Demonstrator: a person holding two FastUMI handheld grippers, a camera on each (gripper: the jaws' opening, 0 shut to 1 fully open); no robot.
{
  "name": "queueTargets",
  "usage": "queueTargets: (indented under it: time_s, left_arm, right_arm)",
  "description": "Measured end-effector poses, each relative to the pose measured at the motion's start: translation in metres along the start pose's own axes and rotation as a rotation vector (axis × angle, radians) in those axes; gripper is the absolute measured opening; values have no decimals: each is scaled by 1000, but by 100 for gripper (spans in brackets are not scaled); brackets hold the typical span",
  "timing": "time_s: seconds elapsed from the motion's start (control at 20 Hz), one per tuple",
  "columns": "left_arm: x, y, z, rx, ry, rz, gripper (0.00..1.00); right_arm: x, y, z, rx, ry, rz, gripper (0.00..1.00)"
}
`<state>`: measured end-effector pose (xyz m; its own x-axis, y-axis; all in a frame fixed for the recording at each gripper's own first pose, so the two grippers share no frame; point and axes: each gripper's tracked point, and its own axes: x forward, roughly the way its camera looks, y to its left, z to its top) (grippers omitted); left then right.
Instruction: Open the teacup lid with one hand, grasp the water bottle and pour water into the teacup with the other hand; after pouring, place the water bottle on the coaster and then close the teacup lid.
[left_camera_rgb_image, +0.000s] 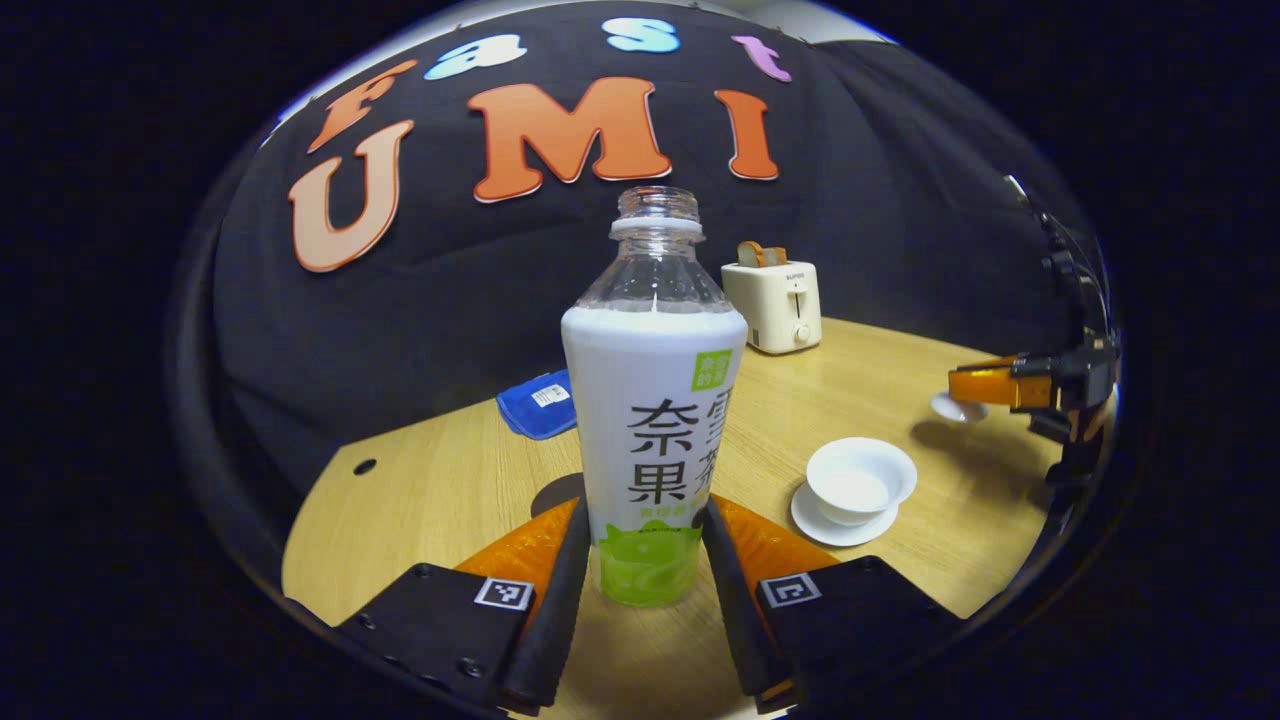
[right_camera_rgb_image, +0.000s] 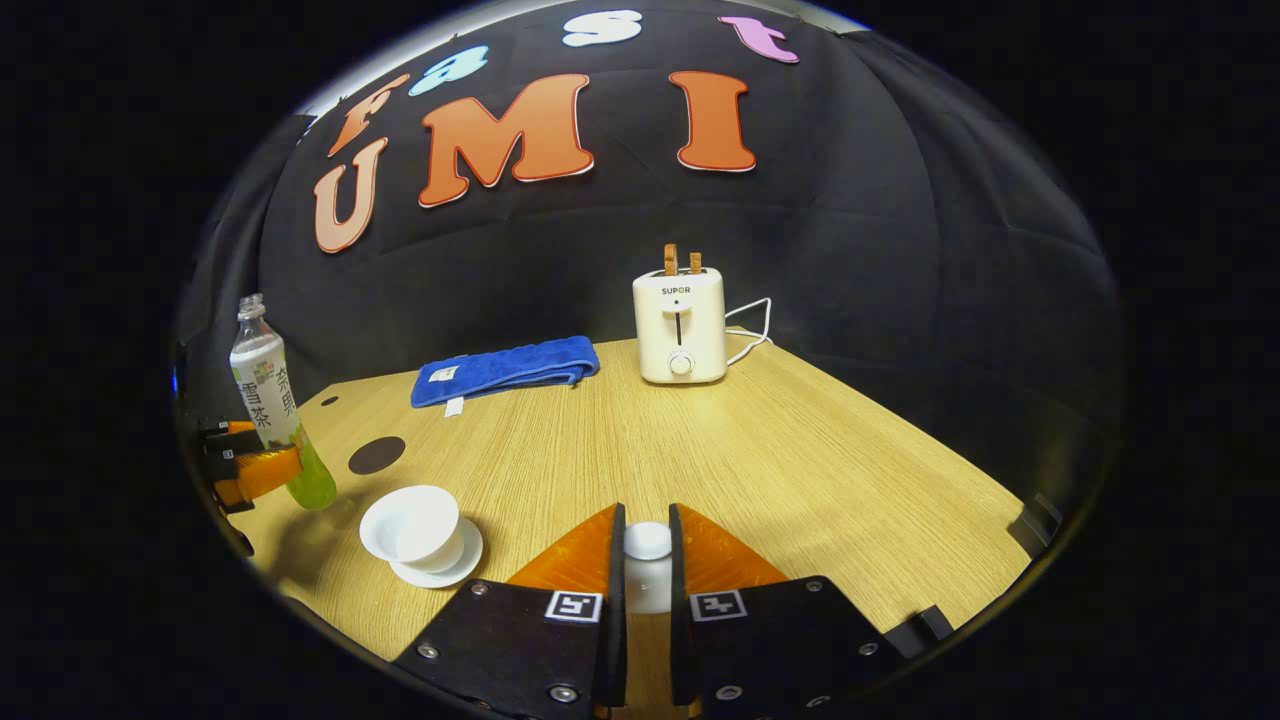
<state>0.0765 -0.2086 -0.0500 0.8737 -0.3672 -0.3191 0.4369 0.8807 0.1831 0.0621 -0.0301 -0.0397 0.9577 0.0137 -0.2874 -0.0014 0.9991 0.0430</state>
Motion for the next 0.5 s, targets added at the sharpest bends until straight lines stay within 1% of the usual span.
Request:
queueTargets:
  time_s: [0.05,0.15,0.2,0.35,0.4,0.45,0.5]
  left_arm:
    - [0,0,0,-41,-4,-4,68]
    - [3,1,-3,-84,4,1,68]
    - [5,2,-3,-93,8,6,64]
    - [5,-1,-6,-125,19,4,64]
    - [6,-1,-8,-135,24,3,67]
    - [6,-4,-11,-145,35,-7,67]
    - [6,-5,-13,-151,41,-13,64]
  right_arm:
    - [1,1,-1,-1,4,1,17]
    - [2,1,-2,-1,8,2,18]
    - [3,1,-3,-3,8,1,18]
    - [4,1,-3,-8,8,-4,18]
    - [4,1,-4,-10,10,-6,18]
    - [4,1,-5,-11,13,-6,18]
    - [4,3,-5,-15,14,-4,18]
